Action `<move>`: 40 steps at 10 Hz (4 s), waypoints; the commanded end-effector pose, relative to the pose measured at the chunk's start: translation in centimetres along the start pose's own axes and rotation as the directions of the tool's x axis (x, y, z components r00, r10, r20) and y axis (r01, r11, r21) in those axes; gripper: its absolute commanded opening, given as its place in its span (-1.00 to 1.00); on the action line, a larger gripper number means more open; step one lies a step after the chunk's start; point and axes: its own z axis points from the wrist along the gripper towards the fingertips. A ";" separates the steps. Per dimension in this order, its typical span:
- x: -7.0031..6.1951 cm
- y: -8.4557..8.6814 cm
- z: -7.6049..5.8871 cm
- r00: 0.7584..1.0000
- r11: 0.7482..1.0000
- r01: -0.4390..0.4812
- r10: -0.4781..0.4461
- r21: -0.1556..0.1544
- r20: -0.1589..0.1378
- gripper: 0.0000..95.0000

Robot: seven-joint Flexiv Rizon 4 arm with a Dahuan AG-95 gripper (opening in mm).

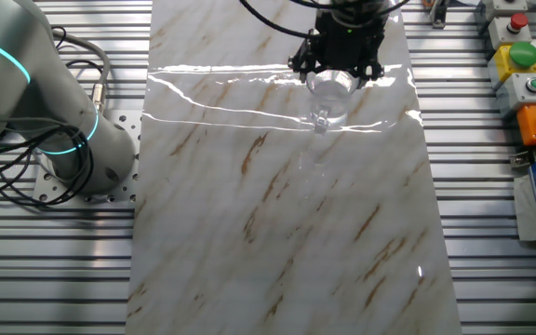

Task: Pour the water from one cup into another empty cup

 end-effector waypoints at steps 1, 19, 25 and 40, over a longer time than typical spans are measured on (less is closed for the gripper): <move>0.0 -0.2 0.1 1.000 1.000 -0.021 0.021 0.005 -0.011 -1.00; 0.0 -0.2 0.1 0.994 0.994 -0.109 0.109 0.021 -0.018 -1.00; 0.0 -0.2 0.1 0.988 0.991 -0.130 0.133 0.036 -0.078 -1.00; -0.1 -0.3 0.2 0.988 0.994 -0.108 0.110 0.022 -0.110 -1.00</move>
